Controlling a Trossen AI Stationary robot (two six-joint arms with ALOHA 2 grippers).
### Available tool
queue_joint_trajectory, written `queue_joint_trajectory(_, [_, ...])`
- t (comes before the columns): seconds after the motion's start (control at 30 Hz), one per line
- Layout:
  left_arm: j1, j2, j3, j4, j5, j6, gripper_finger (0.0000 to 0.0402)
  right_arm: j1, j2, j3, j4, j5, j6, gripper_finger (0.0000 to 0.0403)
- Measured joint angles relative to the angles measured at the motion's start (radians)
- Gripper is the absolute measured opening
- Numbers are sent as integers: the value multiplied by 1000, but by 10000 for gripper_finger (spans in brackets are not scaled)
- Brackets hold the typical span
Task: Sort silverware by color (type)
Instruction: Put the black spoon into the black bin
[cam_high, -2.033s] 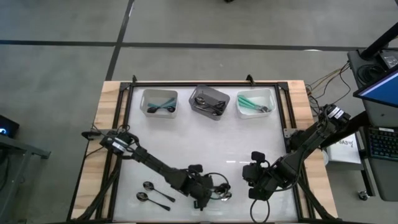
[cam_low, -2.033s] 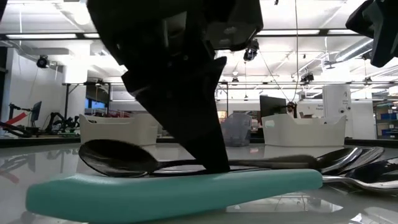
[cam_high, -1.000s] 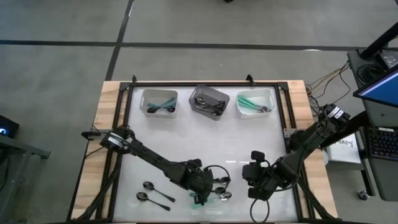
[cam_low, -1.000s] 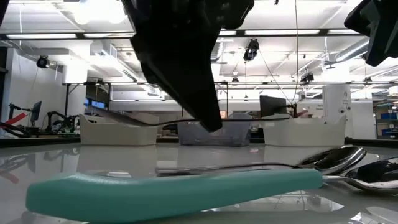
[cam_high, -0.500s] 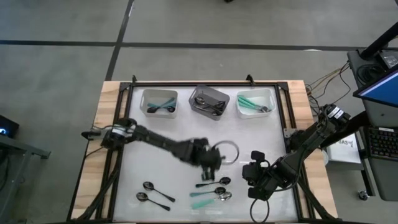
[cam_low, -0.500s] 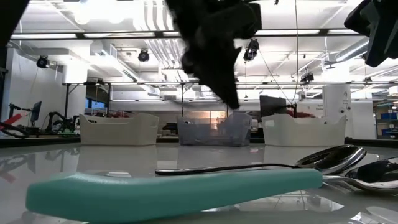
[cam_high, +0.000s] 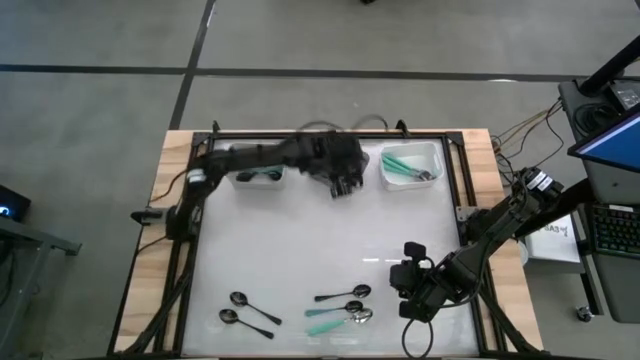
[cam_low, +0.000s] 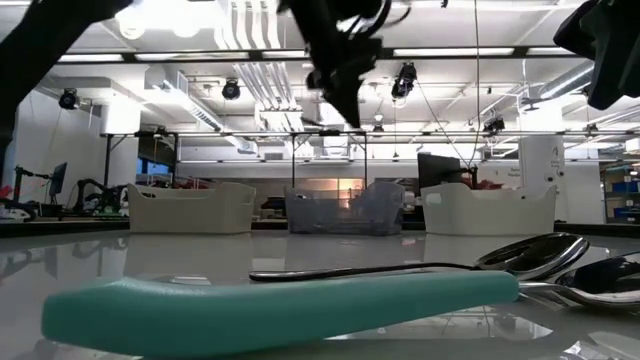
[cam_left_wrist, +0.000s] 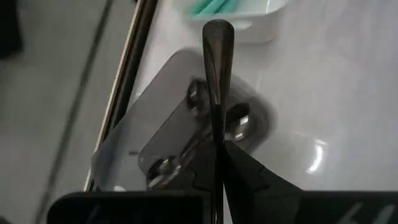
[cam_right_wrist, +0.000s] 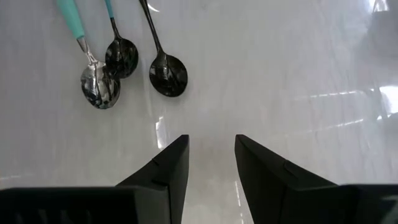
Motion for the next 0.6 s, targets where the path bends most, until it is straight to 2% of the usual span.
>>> queue_joint_trajectory(0.17, [125, 4, -47, 12, 193, 11, 1, 0, 0, -2, 0, 1, -13, 123])
queue_joint_trajectory(0.33, [173, 9, -98, 91, 210, 14, 1, -5, 0, -2, -1, 22, -20, 123])
queue_joint_trajectory(0.6, [171, 15, -175, 145, 233, 83, 2, -19, 0, -2, -2, 27, -38, 123])
